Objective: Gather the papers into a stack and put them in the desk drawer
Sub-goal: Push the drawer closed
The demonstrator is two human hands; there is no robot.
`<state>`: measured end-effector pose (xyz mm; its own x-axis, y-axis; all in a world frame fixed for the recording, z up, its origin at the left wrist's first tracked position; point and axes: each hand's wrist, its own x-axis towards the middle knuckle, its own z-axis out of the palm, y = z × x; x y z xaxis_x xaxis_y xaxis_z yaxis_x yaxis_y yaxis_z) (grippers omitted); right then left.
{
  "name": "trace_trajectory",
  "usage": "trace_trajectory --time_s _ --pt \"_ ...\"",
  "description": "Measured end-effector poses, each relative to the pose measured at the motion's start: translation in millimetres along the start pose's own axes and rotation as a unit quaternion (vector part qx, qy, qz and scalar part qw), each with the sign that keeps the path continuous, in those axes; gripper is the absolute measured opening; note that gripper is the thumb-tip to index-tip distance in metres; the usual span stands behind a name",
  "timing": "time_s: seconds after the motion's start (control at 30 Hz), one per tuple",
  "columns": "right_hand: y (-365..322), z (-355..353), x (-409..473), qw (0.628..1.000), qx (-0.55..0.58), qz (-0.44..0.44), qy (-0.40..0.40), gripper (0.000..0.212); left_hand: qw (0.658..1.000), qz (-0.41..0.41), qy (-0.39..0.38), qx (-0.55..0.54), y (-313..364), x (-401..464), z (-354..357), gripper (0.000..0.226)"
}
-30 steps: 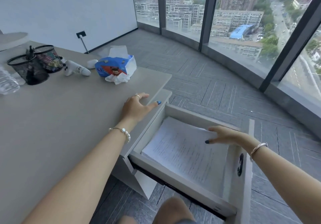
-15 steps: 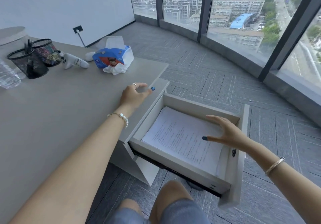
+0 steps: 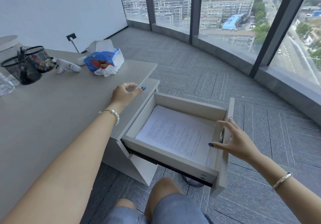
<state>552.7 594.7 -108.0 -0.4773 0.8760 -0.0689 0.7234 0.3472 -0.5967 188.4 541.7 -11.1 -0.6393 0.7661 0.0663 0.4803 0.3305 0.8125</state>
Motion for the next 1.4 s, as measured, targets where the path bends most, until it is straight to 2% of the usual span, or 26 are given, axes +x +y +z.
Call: trace_trajectory --time_s 0.17,0.47,0.67,0.83,1.07,1.4 --pt "-18.3 6.4 12.0 0.999 -0.010 -0.015 -0.034 0.087 0.999 0.004 0.011 0.032 0.0 3.0 2.8 0.048" --pt "-79.1 39.5 46.6 0.997 0.025 -0.055 -0.042 0.089 0.999 0.002 0.012 0.032 0.1 3.6 3.2 0.051" --pt "-112.4 77.5 82.7 0.992 0.047 -0.086 -0.078 0.097 1.000 0.010 0.018 0.008 -2.6 5.7 1.4 0.046" --pt "-138.1 100.8 98.2 0.983 0.116 -0.114 -0.087 0.107 1.000 0.011 0.011 -0.003 -4.3 6.7 -0.4 0.044" --pt "-144.1 120.5 101.9 0.968 0.180 -0.127 -0.119 0.127 1.000 0.009 0.008 -0.014 -6.0 9.0 -0.3 0.043" --pt "-160.2 141.0 116.4 0.965 0.191 -0.137 -0.119 0.122 1.000 0.005 0.026 -0.013 -6.6 12.1 1.6 0.044"
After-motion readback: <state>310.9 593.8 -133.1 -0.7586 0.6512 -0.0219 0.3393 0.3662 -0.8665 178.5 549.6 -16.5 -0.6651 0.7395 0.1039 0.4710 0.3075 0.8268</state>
